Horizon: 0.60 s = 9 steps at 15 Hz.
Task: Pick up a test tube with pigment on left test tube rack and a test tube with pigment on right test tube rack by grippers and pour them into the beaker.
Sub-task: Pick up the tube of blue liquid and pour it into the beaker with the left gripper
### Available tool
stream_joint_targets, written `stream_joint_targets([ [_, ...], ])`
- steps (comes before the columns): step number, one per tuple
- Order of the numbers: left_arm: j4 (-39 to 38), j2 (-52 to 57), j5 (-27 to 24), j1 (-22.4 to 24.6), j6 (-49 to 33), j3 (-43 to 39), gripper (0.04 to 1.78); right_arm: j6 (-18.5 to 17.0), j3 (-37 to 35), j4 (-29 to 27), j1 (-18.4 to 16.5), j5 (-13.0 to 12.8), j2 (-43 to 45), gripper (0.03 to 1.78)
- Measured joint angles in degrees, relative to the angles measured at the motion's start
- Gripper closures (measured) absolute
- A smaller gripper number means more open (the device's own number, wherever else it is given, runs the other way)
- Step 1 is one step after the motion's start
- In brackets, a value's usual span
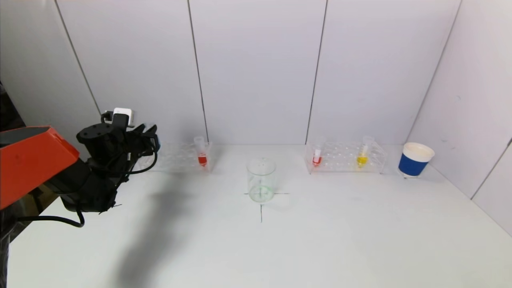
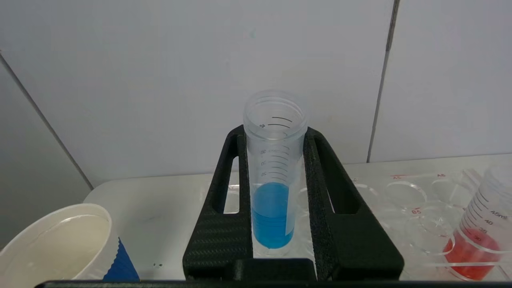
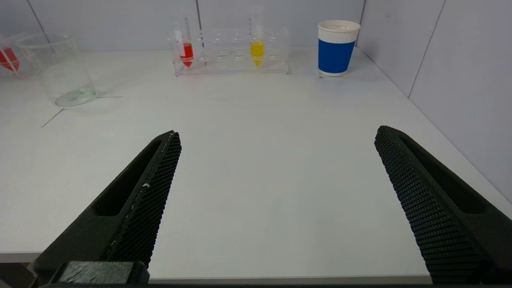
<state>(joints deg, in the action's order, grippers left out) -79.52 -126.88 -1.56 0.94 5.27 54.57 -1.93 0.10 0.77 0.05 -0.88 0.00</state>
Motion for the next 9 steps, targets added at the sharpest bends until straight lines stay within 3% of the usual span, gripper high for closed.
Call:
stream_joint_targets([
  [9, 10.4, 7.9, 0.0, -0.5, 0.6, 4.8, 1.4, 0.0, 0.0, 0.0, 0.0, 0.0, 0.0, 0.05],
])
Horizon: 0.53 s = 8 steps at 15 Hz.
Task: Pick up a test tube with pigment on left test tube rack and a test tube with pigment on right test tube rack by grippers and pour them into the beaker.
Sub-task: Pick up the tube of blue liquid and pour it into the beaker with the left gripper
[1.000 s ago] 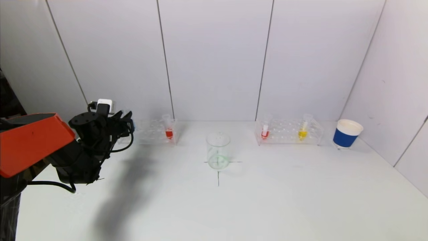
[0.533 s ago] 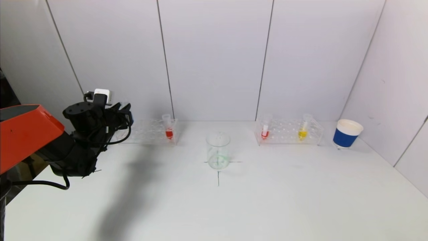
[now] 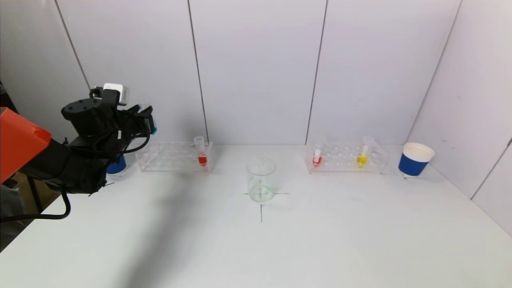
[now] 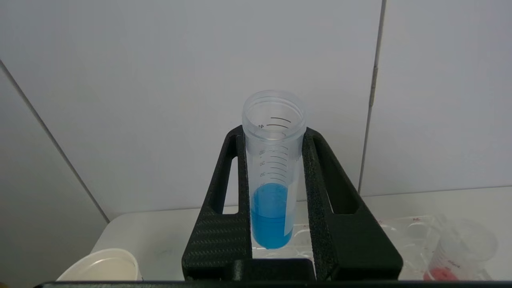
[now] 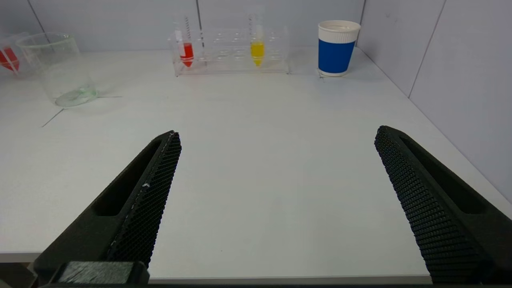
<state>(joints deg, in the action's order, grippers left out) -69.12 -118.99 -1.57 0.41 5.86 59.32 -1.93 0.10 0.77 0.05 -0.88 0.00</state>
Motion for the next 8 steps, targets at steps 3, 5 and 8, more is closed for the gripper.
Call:
stream_joint_targets([
  [3, 6.8, 3.7, -0.1, -1.5, 0.3, 2.8, 1.4, 0.0, 0.0, 0.0, 0.0, 0.0, 0.0, 0.05],
  [5, 11.7, 5.8, -0.3, -3.0, 0.7, 5.3, 1.4, 0.0, 0.0, 0.0, 0.0, 0.0, 0.0, 0.05],
  [8, 14.4, 7.8, -2.1, -4.9, 0.8, 8.5, 1.4, 0.0, 0.0, 0.0, 0.0, 0.0, 0.0, 0.05],
])
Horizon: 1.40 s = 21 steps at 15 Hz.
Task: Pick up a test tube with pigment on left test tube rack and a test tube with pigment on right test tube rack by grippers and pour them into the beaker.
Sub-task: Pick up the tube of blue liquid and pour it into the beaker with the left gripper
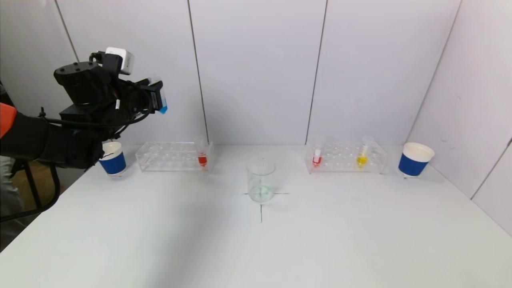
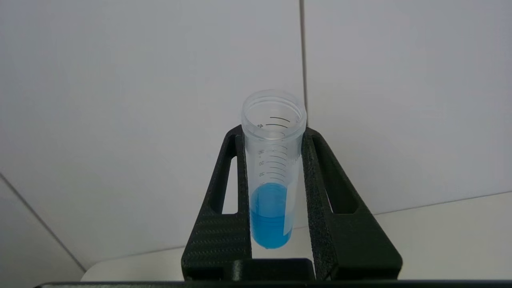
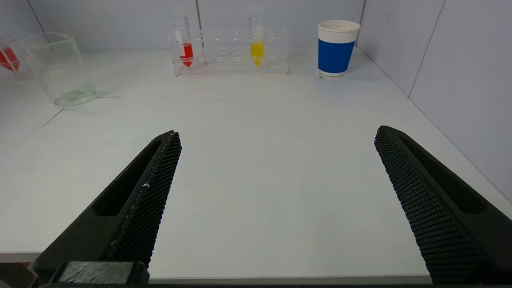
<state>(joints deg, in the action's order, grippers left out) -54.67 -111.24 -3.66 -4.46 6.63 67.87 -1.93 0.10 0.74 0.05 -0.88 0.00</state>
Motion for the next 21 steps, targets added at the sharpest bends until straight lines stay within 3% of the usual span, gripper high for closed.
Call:
stream_joint_targets([
  [4, 3.6, 1.6, -5.8, -2.7, -0.3, 1.5, 1.4, 0.0, 0.0, 0.0, 0.0, 0.0, 0.0, 0.05],
  [8, 8.8, 3.1, -16.7, -4.9, -0.7, 2.8, 1.4, 0.0, 0.0, 0.0, 0.0, 0.0, 0.0, 0.05],
  [11, 14.2, 3.1, -21.4, -6.5, -0.5, 5.8, 1.4, 0.0, 0.0, 0.0, 0.0, 0.0, 0.0, 0.05],
  [14, 17.4, 2.6, -30.3, -7.0, -0.3, 8.8, 1.4, 0.0, 0.0, 0.0, 0.0, 0.0, 0.0, 0.05],
  [17, 18.5, 1.5, -39.0, -7.6, -0.1, 10.3, 1.4, 0.0, 0.0, 0.0, 0.0, 0.0, 0.0, 0.05],
  [21, 18.4, -1.0, -45.9, -8.8, 1.8, 12.7, 1.4, 0.0, 0.0, 0.0, 0.0, 0.0, 0.0, 0.05],
])
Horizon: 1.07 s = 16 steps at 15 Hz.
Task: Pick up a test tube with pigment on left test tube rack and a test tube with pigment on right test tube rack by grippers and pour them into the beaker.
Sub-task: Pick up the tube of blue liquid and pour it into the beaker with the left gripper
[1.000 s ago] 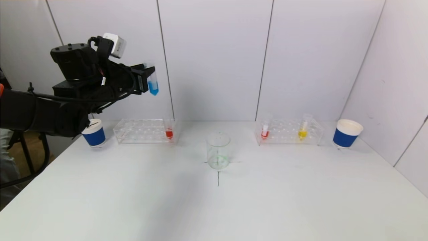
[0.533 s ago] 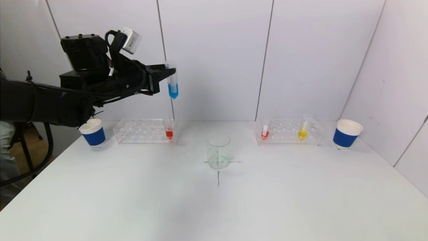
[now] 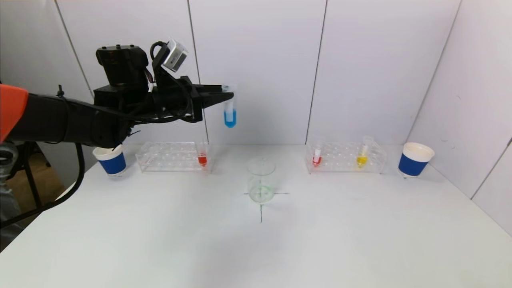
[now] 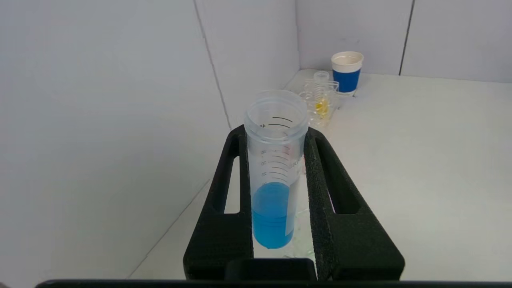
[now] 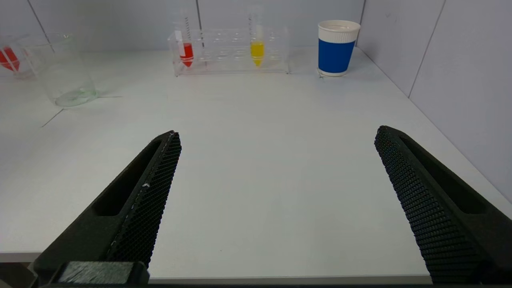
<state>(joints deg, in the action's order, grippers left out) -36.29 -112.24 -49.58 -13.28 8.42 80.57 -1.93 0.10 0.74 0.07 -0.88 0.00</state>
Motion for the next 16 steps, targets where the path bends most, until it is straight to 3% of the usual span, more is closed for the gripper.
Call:
stream_joint_targets([
  [3, 0.1, -3.1, -2.9, -0.4, 6.2, 2.0, 1.4, 0.0, 0.0, 0.0, 0.0, 0.0, 0.0, 0.05],
  [16, 3.1, -16.0, -4.4, -2.1, 41.8, 8.7, 1.4, 0.0, 0.0, 0.0, 0.0, 0.0, 0.0, 0.05],
])
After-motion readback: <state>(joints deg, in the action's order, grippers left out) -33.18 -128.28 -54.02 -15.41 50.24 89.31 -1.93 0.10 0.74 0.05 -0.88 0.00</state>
